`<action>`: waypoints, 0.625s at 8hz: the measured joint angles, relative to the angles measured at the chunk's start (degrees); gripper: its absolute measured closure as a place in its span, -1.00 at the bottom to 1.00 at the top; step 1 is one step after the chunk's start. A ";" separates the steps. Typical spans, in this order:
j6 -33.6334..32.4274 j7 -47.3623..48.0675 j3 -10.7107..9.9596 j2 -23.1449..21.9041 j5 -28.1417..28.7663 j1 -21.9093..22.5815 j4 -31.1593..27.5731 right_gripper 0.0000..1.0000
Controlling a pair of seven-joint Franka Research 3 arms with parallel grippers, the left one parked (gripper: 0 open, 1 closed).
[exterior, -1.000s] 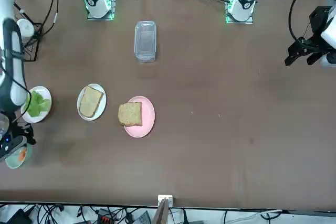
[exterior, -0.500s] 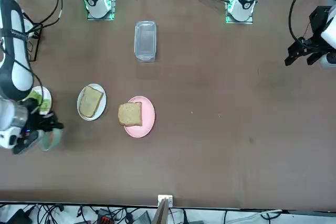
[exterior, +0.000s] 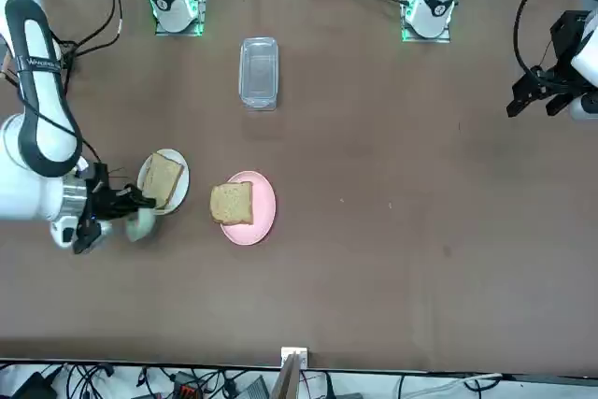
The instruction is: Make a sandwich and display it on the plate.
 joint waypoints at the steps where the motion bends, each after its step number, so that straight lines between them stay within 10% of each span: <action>1: 0.13 0.07 0.00 -0.04 3.73 -0.11 -1.88 0.90; 5: -5.39 0.12 -0.09 -0.10 12.47 -3.37 -5.87 0.90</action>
